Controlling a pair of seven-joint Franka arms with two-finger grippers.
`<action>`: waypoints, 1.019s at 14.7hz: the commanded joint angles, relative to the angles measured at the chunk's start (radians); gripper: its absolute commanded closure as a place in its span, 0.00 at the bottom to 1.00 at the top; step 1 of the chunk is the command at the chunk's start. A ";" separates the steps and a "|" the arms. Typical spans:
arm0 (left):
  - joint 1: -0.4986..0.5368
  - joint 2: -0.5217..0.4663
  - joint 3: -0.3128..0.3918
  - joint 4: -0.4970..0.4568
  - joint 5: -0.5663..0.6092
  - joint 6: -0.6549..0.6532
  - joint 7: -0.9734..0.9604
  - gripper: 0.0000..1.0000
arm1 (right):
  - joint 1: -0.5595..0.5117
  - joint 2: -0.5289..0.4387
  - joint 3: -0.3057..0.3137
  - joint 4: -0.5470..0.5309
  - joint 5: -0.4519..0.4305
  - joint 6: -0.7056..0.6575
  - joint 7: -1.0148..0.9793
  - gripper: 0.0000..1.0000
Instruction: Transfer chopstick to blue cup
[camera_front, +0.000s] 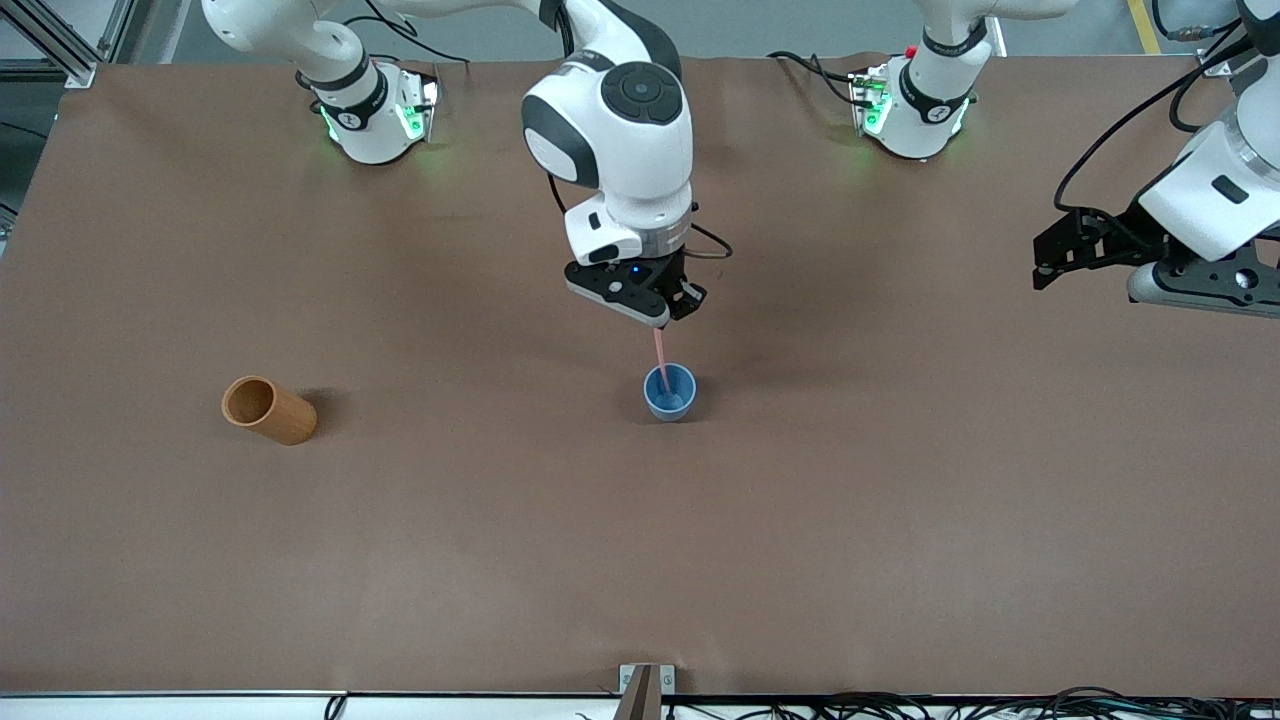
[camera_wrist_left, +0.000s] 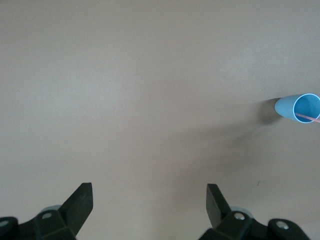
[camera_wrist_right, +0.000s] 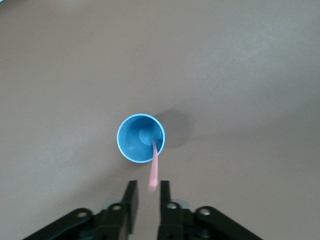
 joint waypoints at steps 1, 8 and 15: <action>0.002 -0.008 0.005 0.006 -0.016 -0.011 0.007 0.00 | -0.002 0.005 -0.008 0.019 -0.015 -0.005 0.001 0.43; 0.002 -0.008 0.007 0.007 -0.013 -0.011 0.007 0.00 | -0.179 -0.180 -0.011 0.016 -0.003 -0.187 -0.152 0.04; 0.002 -0.008 0.007 0.007 -0.013 -0.011 0.005 0.00 | -0.530 -0.468 -0.013 -0.143 0.000 -0.410 -0.776 0.00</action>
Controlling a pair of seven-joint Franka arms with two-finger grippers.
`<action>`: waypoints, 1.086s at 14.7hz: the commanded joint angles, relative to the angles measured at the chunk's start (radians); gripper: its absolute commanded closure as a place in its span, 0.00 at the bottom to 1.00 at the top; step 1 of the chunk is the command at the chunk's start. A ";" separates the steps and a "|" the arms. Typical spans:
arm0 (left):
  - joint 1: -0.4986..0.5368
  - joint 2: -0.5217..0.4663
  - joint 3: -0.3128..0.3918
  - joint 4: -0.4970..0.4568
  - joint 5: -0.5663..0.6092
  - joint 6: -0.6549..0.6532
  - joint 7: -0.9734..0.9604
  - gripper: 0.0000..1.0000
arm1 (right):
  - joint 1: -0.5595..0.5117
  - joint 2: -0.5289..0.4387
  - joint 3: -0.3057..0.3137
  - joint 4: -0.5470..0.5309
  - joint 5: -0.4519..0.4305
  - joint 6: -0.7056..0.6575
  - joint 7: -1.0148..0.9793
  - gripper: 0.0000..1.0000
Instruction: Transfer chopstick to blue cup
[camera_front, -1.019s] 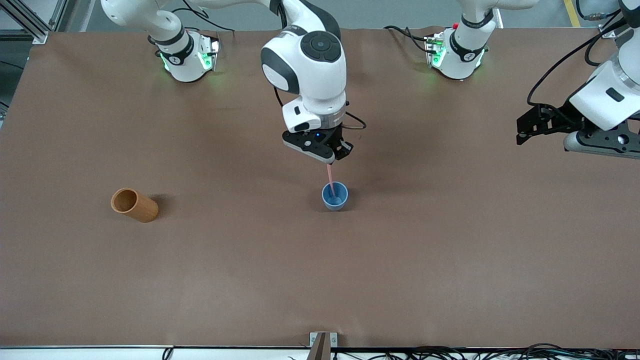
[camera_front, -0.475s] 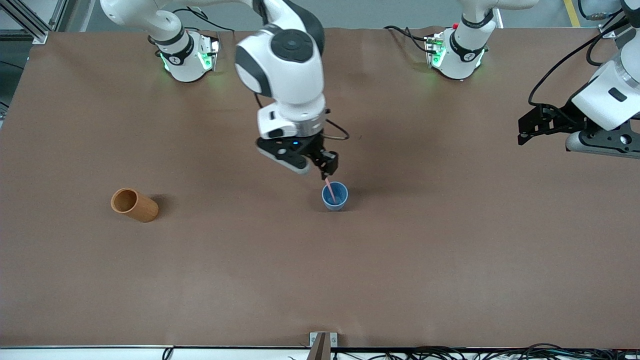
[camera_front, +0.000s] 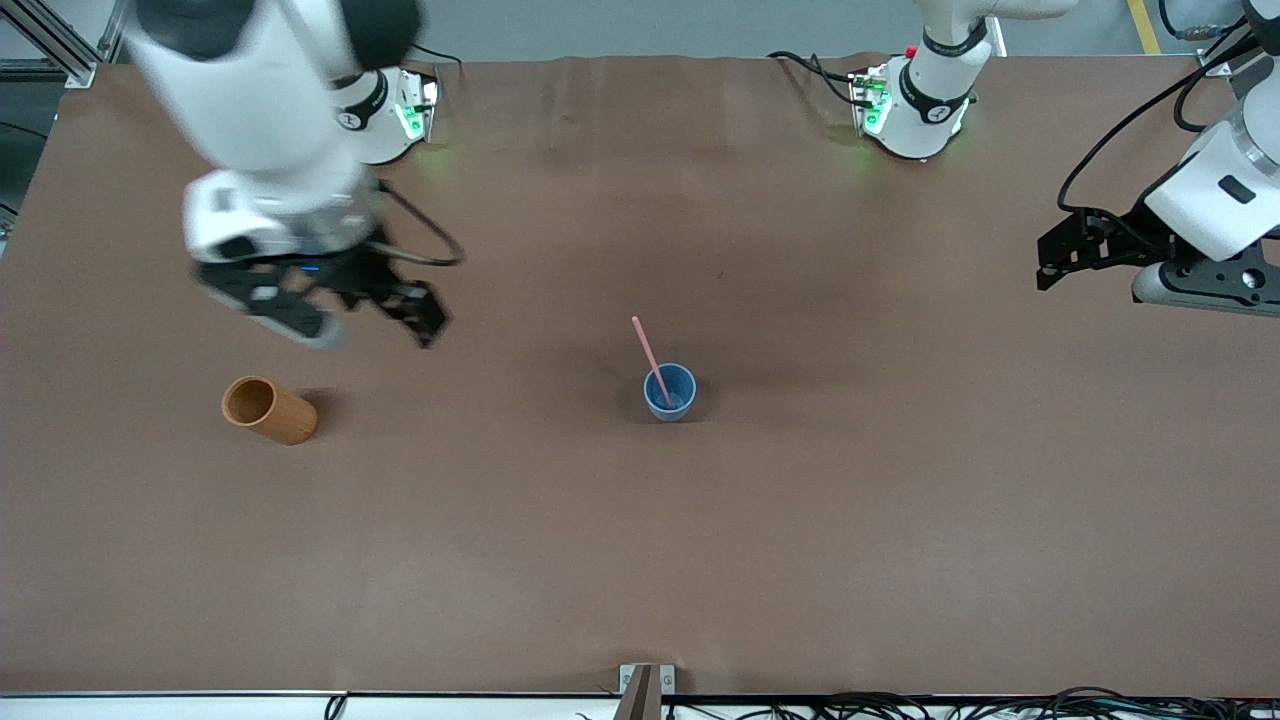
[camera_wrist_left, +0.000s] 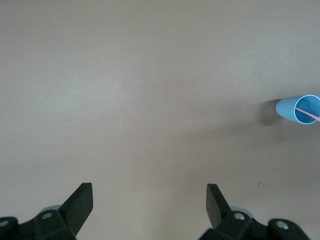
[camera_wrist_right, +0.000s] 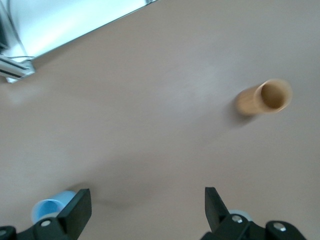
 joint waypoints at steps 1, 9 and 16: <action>0.001 -0.008 0.003 0.005 -0.013 -0.011 0.005 0.00 | -0.153 -0.165 0.021 -0.176 0.001 -0.009 -0.254 0.00; 0.001 -0.008 0.003 0.005 -0.014 -0.011 0.007 0.00 | -0.444 -0.328 0.018 -0.260 0.060 -0.133 -0.623 0.00; 0.001 -0.008 0.002 0.005 -0.014 -0.011 0.007 0.00 | -0.456 -0.321 0.015 -0.265 0.063 -0.138 -0.718 0.00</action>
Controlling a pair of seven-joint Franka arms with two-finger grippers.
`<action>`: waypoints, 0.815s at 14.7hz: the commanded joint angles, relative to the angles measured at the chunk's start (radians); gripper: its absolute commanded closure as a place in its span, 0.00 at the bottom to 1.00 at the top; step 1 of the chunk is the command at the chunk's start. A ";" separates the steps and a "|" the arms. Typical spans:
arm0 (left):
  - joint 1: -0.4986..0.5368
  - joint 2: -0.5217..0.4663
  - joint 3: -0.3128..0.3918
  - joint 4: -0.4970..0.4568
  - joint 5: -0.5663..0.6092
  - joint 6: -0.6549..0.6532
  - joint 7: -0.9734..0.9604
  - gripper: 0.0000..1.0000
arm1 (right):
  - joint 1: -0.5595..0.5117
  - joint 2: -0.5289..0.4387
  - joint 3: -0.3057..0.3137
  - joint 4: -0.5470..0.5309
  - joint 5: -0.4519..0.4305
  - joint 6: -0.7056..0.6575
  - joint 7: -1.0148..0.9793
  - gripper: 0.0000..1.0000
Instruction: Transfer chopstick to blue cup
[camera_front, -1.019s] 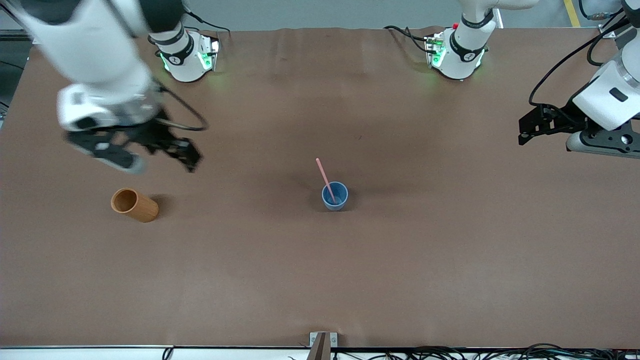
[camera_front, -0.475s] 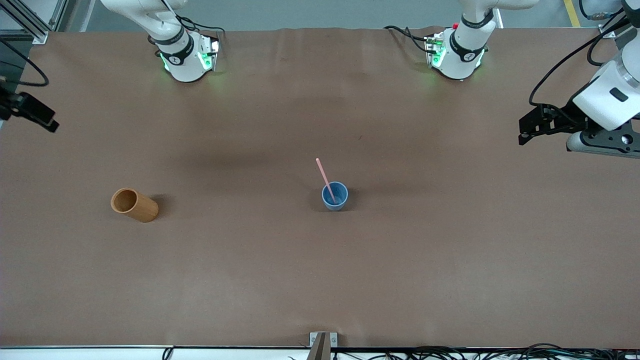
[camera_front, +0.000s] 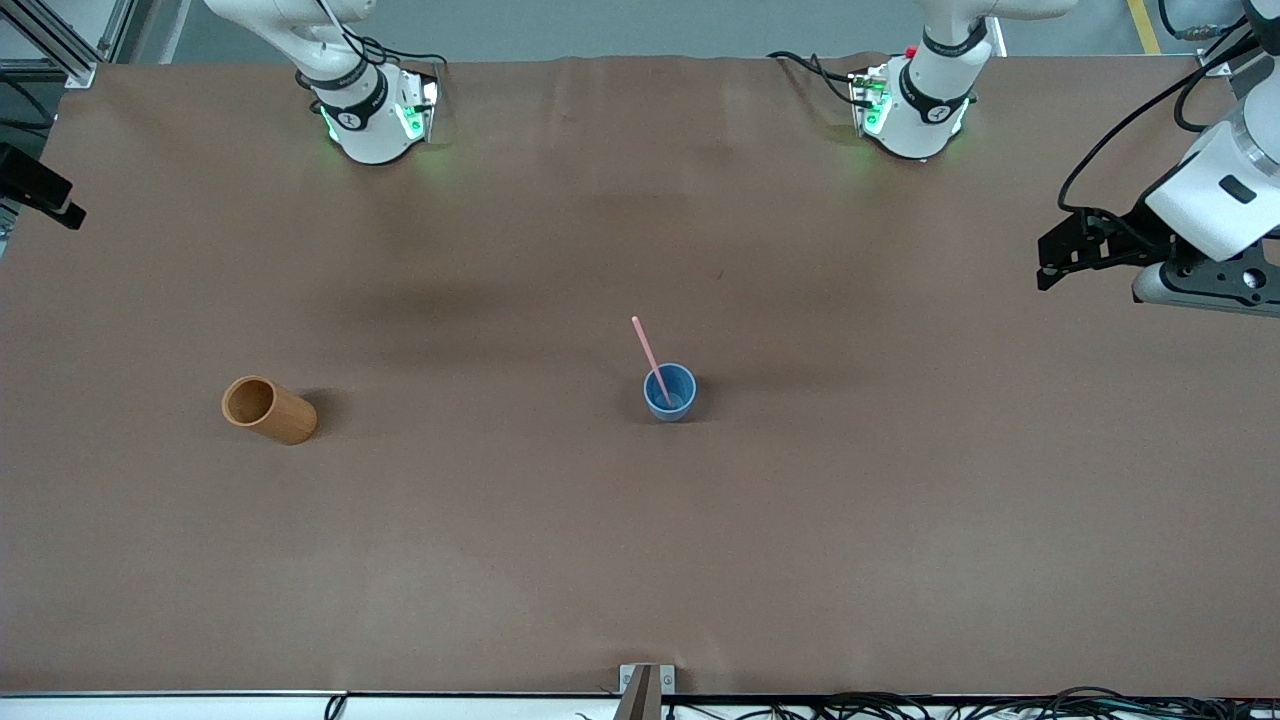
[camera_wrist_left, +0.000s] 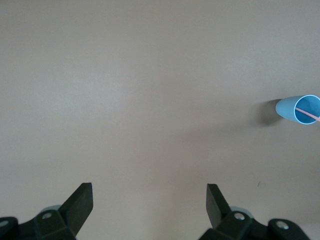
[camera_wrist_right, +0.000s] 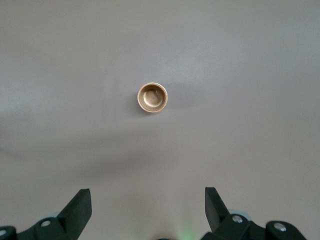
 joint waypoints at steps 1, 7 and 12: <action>0.001 -0.008 0.002 0.005 -0.014 -0.011 0.007 0.00 | -0.004 -0.020 0.013 -0.031 0.013 0.018 -0.032 0.00; 0.001 -0.008 0.002 0.005 -0.014 -0.011 0.007 0.00 | -0.015 0.039 0.010 0.050 0.022 0.042 -0.101 0.00; -0.001 -0.008 0.002 0.005 -0.014 -0.011 0.005 0.00 | -0.021 0.057 0.007 0.076 0.078 0.029 -0.108 0.00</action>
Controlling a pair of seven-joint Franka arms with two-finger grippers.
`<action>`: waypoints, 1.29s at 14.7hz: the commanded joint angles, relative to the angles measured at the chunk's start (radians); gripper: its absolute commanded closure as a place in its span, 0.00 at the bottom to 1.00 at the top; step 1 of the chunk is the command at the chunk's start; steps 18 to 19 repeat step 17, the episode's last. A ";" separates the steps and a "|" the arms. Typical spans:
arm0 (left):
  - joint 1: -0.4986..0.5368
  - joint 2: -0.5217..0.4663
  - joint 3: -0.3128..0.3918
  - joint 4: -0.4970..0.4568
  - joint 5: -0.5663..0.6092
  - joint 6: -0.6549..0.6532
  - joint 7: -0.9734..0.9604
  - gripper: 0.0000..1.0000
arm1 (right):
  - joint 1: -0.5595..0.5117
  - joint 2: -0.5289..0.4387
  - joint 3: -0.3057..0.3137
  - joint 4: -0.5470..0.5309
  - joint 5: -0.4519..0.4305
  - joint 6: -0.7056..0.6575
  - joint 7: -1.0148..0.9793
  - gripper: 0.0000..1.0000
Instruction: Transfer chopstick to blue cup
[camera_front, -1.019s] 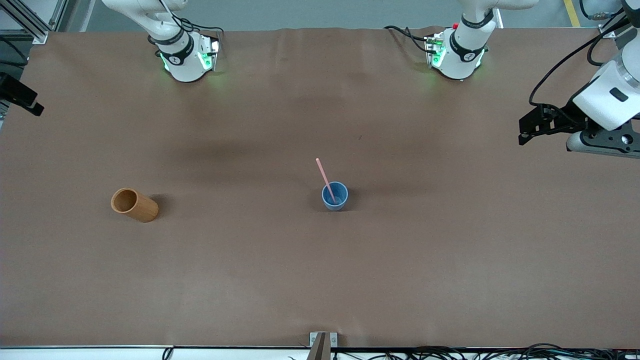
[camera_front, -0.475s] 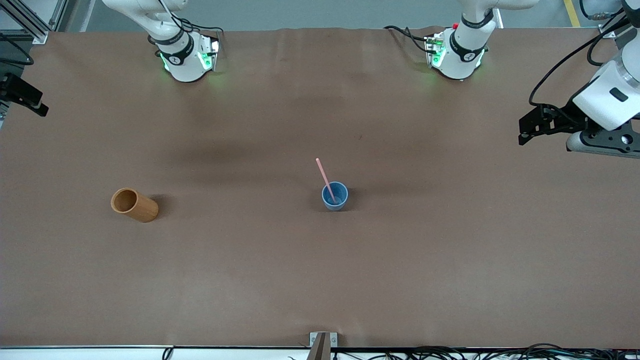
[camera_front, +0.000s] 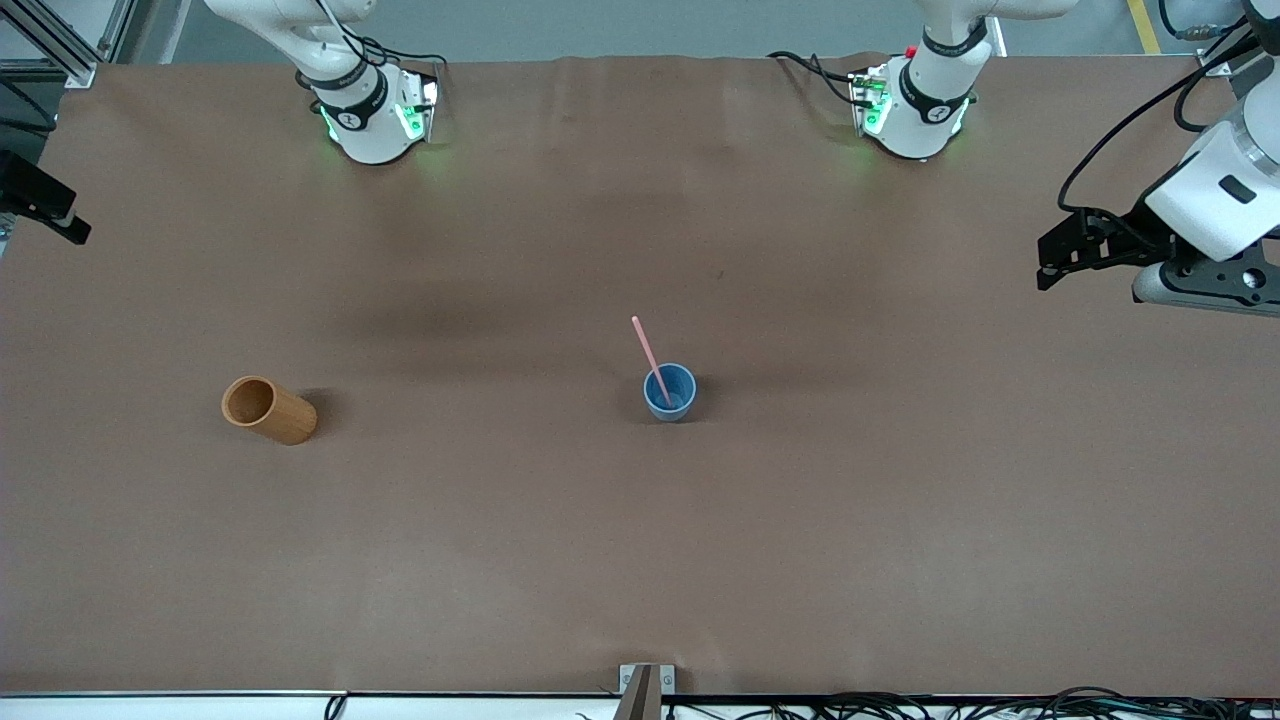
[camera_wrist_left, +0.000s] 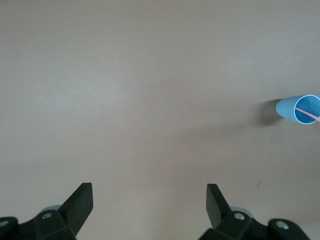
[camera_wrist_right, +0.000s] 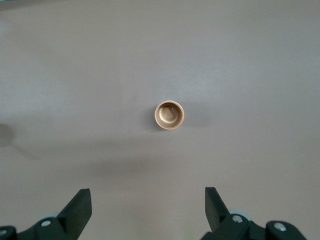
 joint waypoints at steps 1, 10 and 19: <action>-0.001 -0.008 0.002 0.005 -0.013 -0.011 0.005 0.00 | -0.013 0.018 0.002 0.020 0.021 -0.034 -0.022 0.00; -0.001 -0.008 0.002 0.005 -0.014 -0.011 0.007 0.00 | -0.024 0.017 0.002 -0.008 0.015 -0.046 -0.072 0.00; -0.001 -0.008 0.002 0.005 -0.014 -0.011 0.007 0.00 | -0.022 0.017 0.004 -0.008 0.015 -0.040 -0.094 0.00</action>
